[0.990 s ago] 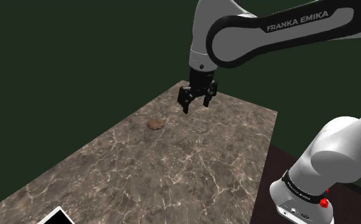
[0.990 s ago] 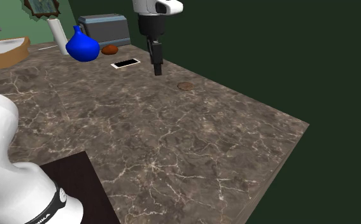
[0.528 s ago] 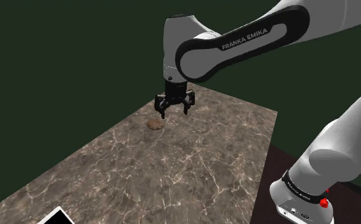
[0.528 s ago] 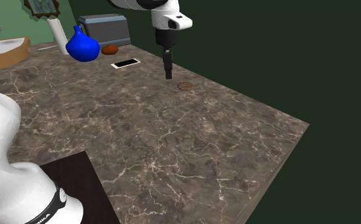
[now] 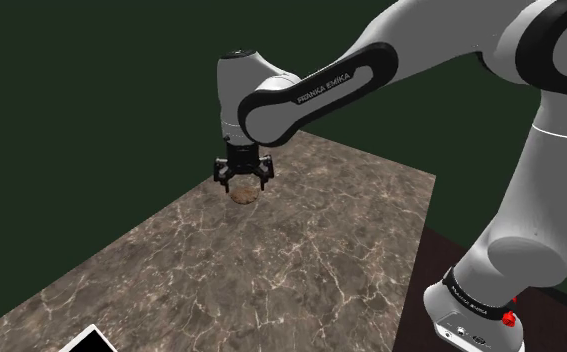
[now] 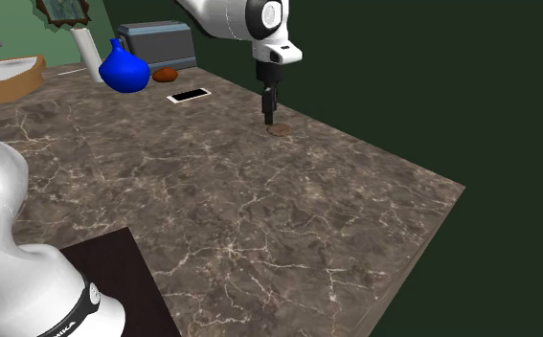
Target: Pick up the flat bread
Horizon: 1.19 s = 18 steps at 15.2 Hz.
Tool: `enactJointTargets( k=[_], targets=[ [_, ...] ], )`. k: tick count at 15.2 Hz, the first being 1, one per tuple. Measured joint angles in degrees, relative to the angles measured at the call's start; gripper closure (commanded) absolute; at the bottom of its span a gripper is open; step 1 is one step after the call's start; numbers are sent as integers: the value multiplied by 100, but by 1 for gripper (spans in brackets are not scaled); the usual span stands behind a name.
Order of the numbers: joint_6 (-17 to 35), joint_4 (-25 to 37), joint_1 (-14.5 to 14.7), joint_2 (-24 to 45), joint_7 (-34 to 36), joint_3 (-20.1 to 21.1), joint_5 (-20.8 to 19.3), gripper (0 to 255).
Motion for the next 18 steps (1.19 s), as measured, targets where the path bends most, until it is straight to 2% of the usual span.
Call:
enactJointTargets(
  k=[7, 8, 18],
  targets=[
    [413, -124, 70, 337, 206, -91, -230, 0],
    [439, -134, 79, 356, 221, -95, -243, 255],
    [470, -146, 91, 369, 237, -91, -256, 255]
  ],
)
